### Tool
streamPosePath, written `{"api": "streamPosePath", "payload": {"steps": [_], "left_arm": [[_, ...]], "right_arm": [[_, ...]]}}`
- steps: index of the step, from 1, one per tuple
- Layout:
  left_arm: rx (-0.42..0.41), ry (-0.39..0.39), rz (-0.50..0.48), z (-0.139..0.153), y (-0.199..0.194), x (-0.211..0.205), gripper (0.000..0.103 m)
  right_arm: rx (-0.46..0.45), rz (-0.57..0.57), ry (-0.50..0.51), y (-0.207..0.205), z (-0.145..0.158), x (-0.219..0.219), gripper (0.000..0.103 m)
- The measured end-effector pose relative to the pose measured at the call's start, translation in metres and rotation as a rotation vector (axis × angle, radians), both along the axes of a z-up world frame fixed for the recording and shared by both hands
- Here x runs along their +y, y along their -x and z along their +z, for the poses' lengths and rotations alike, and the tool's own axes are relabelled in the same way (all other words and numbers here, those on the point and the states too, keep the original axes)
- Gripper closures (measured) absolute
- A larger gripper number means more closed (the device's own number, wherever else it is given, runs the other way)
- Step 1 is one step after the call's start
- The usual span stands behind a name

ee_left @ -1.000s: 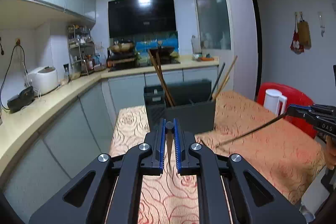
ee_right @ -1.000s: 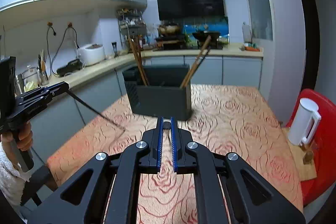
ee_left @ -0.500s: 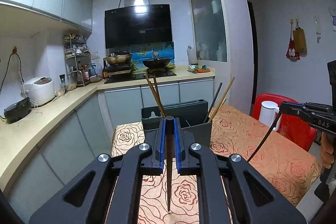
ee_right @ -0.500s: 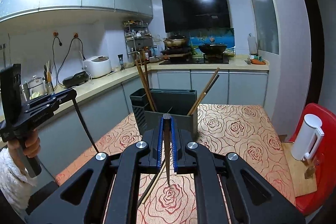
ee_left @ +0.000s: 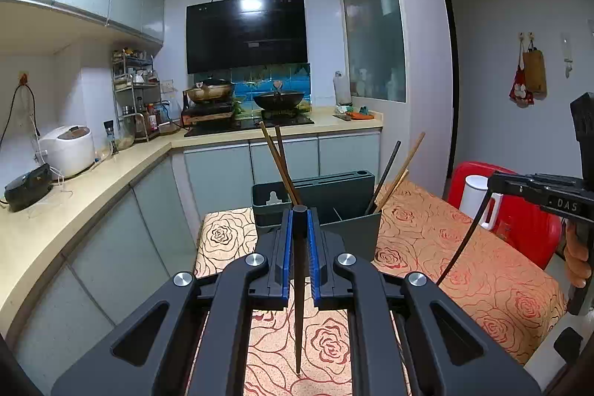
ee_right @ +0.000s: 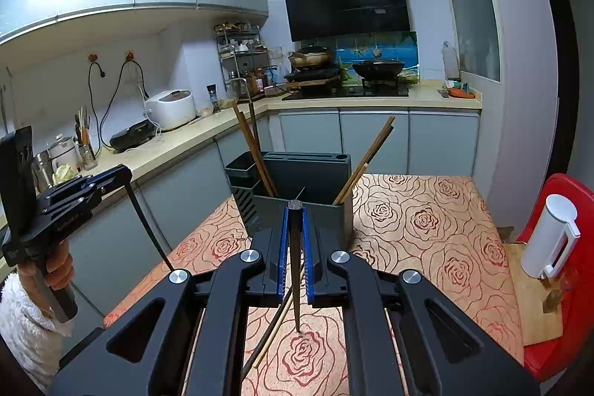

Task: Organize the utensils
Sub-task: 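Lift both held dark chopsticks and carry them over the black holder, then lower the chopsticks into the black holder and open both tools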

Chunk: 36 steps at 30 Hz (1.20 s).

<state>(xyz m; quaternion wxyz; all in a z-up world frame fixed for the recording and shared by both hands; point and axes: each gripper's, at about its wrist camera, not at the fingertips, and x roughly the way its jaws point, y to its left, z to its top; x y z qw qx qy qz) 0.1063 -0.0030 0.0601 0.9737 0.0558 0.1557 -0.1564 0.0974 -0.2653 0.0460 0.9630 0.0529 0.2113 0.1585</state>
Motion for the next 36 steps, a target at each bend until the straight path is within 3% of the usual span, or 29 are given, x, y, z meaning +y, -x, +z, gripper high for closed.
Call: {"api": "streamPosePath", "payload": {"steps": [14, 29, 36], "left_arm": [[0.019, 0.031, -0.001, 0.020, -0.021, 0.004, 0.096], [-0.053, 0.083, -0.026, 0.096, -0.079, -0.035, 0.096], [-0.065, 0.121, 0.006, 0.111, -0.120, -0.056, 0.096]], "right_arm": [[-0.022, -0.013, 0.016, -0.019, 0.027, 0.000, 0.095], [-0.091, -0.056, -0.008, -0.064, 0.081, -0.005, 0.095], [-0.128, -0.090, -0.013, -0.096, 0.099, -0.004, 0.095]]}}
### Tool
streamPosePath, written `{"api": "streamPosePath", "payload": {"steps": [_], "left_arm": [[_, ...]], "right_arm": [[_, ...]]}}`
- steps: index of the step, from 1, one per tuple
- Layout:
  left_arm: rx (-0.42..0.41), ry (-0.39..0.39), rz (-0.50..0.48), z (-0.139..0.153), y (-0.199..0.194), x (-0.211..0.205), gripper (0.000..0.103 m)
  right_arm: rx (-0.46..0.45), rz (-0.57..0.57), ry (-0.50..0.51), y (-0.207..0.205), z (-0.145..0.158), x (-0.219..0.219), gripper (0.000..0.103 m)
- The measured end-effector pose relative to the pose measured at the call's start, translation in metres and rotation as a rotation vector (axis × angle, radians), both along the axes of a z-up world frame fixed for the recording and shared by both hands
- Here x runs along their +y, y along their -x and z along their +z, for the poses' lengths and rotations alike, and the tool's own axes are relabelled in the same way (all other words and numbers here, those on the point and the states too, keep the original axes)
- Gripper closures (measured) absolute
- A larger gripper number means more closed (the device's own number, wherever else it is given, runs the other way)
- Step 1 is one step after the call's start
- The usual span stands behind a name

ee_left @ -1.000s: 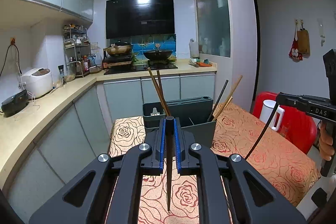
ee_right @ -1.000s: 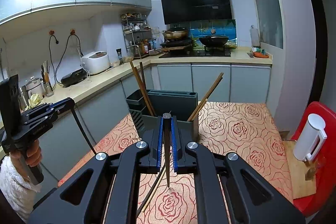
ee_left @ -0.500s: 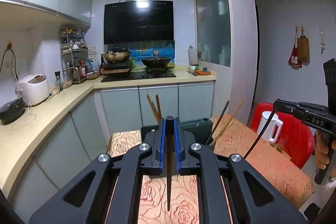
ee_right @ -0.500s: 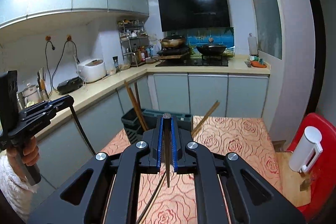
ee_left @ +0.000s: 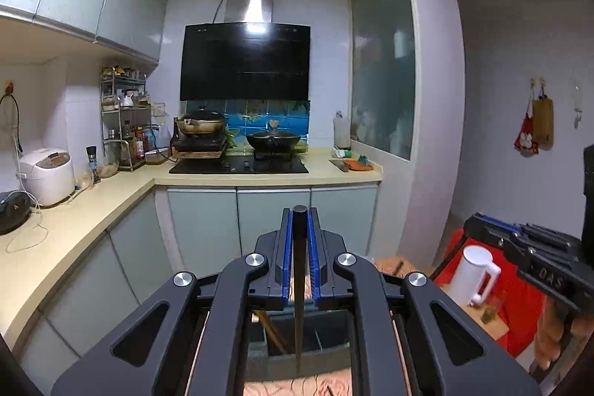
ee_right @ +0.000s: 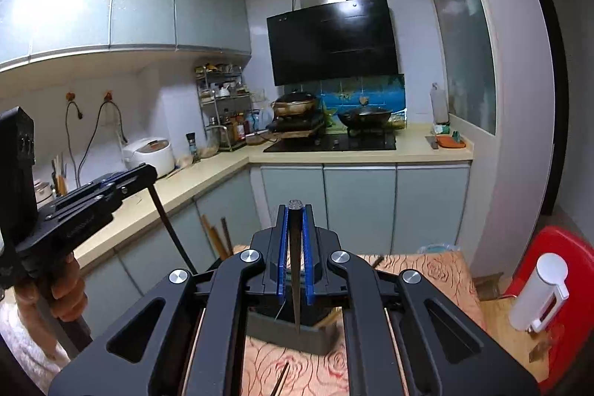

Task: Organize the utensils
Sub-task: 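Lower the chopsticks into the black holder and open both tools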

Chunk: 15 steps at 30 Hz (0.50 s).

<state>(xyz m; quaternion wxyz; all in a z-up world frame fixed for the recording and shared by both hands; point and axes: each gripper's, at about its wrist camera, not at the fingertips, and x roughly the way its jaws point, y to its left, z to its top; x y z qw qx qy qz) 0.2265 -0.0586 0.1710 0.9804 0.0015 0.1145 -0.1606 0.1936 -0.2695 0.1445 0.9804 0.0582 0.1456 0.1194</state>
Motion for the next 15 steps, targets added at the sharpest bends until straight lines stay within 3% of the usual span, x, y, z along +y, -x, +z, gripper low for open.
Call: {"api": "streamPosePath", "payload": {"steps": [8, 15], "left_arm": [[0.025, 0.051, 0.038, -0.005, -0.048, -0.016, 0.096], [0.123, 0.035, 0.043, -0.051, -0.079, -0.022, 0.096]], "right_arm": [[0.004, -0.030, 0.028, -0.037, -0.004, 0.013, 0.095], [0.078, -0.033, 0.059, -0.056, -0.031, 0.023, 0.095]]}}
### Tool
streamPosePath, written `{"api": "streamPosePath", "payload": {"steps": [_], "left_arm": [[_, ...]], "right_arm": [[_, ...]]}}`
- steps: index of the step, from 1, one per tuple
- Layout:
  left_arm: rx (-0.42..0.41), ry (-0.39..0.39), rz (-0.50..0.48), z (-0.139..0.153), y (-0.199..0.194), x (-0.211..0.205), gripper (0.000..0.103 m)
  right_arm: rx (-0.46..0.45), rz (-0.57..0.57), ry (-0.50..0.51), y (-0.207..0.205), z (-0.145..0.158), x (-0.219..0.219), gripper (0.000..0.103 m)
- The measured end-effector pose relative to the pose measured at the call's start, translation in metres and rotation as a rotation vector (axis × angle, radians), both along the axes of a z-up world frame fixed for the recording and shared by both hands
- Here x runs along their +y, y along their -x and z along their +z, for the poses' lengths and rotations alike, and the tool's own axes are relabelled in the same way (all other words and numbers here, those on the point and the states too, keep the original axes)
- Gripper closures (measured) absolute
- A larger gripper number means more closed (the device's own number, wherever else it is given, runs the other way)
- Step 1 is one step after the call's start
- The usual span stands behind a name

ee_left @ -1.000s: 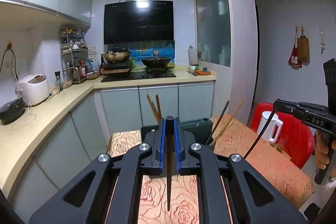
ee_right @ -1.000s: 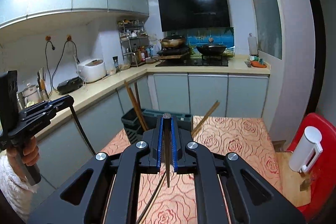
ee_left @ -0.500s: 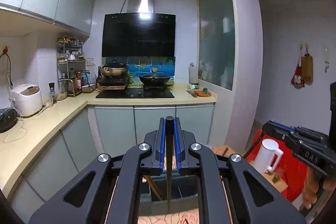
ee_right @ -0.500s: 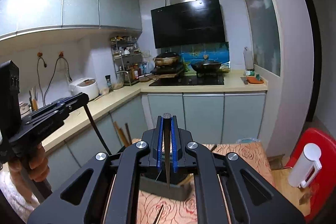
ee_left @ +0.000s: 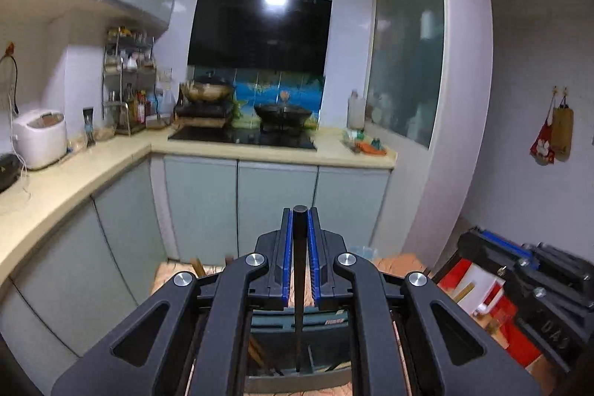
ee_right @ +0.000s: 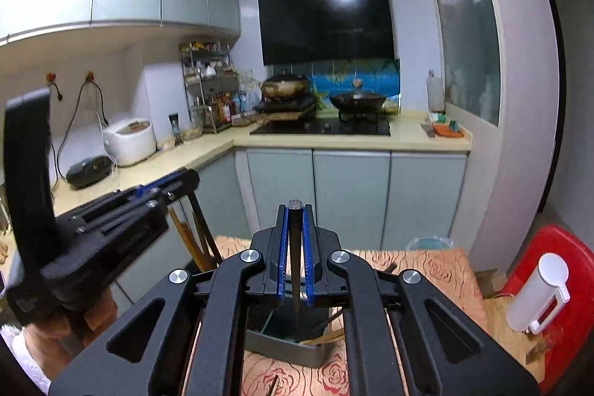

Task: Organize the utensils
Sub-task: 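Lower the chopsticks into the black holder and open both tools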

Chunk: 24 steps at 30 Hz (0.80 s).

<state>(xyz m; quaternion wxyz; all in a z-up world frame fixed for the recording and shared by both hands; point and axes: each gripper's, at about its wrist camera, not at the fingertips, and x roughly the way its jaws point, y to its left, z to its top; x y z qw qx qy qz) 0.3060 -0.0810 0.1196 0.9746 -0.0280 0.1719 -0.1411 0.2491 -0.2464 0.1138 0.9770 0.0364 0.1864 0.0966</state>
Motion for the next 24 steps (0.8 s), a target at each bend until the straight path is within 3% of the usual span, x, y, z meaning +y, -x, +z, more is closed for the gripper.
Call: {"api": "streamPosePath", "payload": {"steps": [8, 12, 15, 17, 22, 24], "left_arm": [[0.065, -0.036, -0.002, -0.039, -0.007, 0.002, 0.096], [0.079, -0.032, -0.003, -0.043, -0.007, 0.006, 0.095], [0.076, -0.023, -0.006, -0.039, -0.002, 0.010, 0.079], [0.059, -0.025, 0.000, -0.036, 0.004, 0.013, 0.065], [0.031, -0.026, 0.010, -0.031, 0.025, 0.023, 0.038], [0.031, -0.020, 0.002, -0.031, 0.032, 0.027, 0.035]], "right_arm": [[0.093, 0.012, 0.004, -0.015, -0.030, 0.003, 0.095], [0.114, 0.027, 0.002, -0.016, -0.037, 0.008, 0.094], [0.114, 0.031, 0.001, -0.017, -0.037, 0.010, 0.085], [0.103, 0.023, -0.006, -0.013, -0.034, 0.010, 0.061], [0.074, 0.013, -0.003, -0.005, -0.029, 0.007, 0.058], [0.066, 0.013, -0.001, -0.002, -0.027, 0.005, 0.058]]}}
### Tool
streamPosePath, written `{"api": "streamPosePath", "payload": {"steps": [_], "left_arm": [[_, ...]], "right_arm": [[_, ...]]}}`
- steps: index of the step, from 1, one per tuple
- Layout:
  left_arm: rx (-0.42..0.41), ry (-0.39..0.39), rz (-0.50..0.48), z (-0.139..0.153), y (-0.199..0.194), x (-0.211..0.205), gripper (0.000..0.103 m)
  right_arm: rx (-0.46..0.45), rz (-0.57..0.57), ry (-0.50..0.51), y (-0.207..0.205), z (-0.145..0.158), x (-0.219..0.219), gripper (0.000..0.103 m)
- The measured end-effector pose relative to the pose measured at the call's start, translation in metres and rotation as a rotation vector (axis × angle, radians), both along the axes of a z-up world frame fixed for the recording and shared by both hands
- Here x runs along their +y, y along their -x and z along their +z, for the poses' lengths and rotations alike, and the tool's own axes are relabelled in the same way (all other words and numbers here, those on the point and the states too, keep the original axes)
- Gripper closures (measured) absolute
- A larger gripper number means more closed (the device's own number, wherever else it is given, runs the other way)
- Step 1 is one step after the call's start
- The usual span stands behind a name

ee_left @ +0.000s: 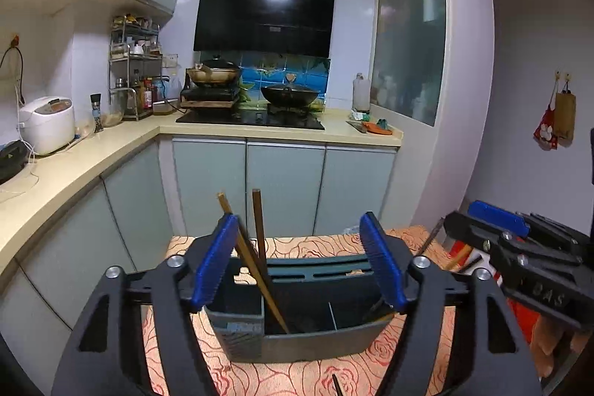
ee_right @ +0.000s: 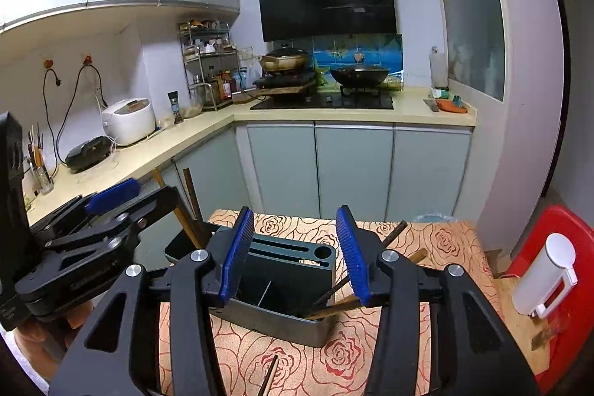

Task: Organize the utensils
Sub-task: 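Lower the chopsticks into the black holder and open both tools, then move both open tools back toward the last chopsticks on the table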

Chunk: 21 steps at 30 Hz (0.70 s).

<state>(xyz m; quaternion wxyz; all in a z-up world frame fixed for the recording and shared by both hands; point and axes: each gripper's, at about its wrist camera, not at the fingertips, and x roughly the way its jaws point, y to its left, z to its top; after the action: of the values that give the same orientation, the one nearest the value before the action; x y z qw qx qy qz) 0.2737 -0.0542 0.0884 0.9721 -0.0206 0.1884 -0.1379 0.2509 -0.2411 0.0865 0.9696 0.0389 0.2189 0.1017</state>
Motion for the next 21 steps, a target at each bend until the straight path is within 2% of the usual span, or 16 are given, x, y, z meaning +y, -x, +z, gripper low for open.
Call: {"api": "streamPosePath", "payload": {"steps": [9, 21], "left_arm": [[0.021, -0.006, 0.014, -0.024, 0.039, 0.022, 0.031], [0.083, -0.054, 0.071, -0.078, 0.087, 0.031, 0.030]], "right_arm": [[-0.032, -0.017, 0.021, 0.029, -0.006, -0.010, 0.058], [-0.006, -0.065, 0.032, 0.074, -0.058, -0.023, 0.058]]}}
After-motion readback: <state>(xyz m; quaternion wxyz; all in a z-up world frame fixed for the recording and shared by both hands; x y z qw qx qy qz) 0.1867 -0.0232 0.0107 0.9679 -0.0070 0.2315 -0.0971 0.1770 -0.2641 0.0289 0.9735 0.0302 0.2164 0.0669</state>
